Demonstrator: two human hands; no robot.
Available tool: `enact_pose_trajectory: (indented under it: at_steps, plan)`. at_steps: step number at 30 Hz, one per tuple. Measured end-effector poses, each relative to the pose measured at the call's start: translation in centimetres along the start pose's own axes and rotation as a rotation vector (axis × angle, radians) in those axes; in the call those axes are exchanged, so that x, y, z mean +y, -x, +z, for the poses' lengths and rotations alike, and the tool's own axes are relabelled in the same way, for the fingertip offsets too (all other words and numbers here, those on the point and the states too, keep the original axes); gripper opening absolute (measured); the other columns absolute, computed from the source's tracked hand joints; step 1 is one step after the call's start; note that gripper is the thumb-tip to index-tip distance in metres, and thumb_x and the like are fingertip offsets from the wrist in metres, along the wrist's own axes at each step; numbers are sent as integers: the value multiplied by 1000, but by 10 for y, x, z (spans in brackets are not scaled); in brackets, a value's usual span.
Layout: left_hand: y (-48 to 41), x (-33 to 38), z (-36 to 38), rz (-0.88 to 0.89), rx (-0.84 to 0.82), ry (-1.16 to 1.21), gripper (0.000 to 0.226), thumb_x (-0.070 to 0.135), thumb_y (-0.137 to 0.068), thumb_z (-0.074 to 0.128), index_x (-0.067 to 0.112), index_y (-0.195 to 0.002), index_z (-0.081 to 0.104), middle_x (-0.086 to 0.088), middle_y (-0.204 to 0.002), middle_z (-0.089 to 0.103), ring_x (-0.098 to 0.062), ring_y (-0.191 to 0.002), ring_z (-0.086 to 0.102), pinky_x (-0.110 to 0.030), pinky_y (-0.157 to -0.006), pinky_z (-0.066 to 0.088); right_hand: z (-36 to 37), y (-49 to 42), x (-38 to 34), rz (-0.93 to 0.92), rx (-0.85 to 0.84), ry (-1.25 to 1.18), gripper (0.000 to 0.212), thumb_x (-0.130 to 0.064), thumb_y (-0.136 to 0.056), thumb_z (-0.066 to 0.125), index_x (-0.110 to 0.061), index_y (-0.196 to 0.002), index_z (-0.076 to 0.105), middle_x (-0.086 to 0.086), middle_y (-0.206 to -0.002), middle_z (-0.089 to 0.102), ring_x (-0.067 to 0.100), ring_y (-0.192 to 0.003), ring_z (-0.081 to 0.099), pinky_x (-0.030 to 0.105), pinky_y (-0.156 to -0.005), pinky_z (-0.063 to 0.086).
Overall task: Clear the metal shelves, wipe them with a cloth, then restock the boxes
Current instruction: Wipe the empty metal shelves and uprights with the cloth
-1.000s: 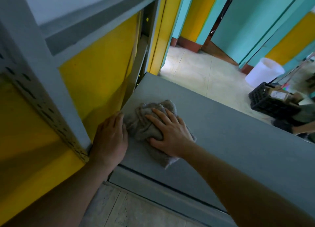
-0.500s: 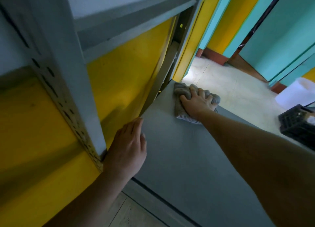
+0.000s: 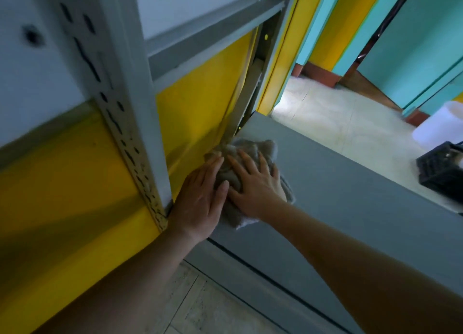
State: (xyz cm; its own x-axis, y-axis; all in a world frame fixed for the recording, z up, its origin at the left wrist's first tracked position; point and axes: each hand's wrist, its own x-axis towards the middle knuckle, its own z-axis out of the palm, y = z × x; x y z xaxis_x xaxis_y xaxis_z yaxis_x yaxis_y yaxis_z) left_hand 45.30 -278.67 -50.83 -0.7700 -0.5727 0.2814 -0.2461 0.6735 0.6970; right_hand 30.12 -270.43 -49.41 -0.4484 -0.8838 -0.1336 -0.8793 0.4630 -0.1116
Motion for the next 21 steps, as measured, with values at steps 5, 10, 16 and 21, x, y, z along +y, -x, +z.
enact_pose_trajectory:
  at_steps: [5, 10, 16, 21]
  plan:
    - [36, 28, -25, 65, 128, 149, 36, 13, -107, 35, 12, -141, 48, 2, -153, 44, -10, -143, 39, -33, -116, 36, 9, 77, -58, -189, -21, -88, 82, -73, -86, 24, -42, -159, 3, -10, -170, 4, 34, -156, -1, 64, -121, 7]
    - [88, 28, -57, 58, 18, 130, 47, -2, -97, 36, 16, -140, 47, 14, -150, 37, -2, -143, 33, -26, -119, 29, 21, 109, -101, -136, -9, -133, 95, -69, -88, 40, -30, -160, -9, -3, -171, -4, 31, -157, -7, 60, -123, 5]
    - [85, -3, -65, 134, -326, -131, 87, 9, -86, 66, 20, -159, 19, 8, -166, 12, -13, -153, 14, -44, -122, 29, 8, 124, -57, -123, -6, -300, 119, -63, -82, 71, -16, -163, -2, 1, -170, -11, 21, -157, -4, 41, -126, 11]
    - [66, -14, -48, 445, -502, -402, 118, 63, -81, 68, 19, -161, -7, 10, -167, -17, -11, -155, -10, -41, -125, 8, 28, 135, -64, -2, -38, -97, 119, -72, -86, 59, -9, -160, -9, 10, -170, -10, 25, -156, -12, 44, -128, 5]
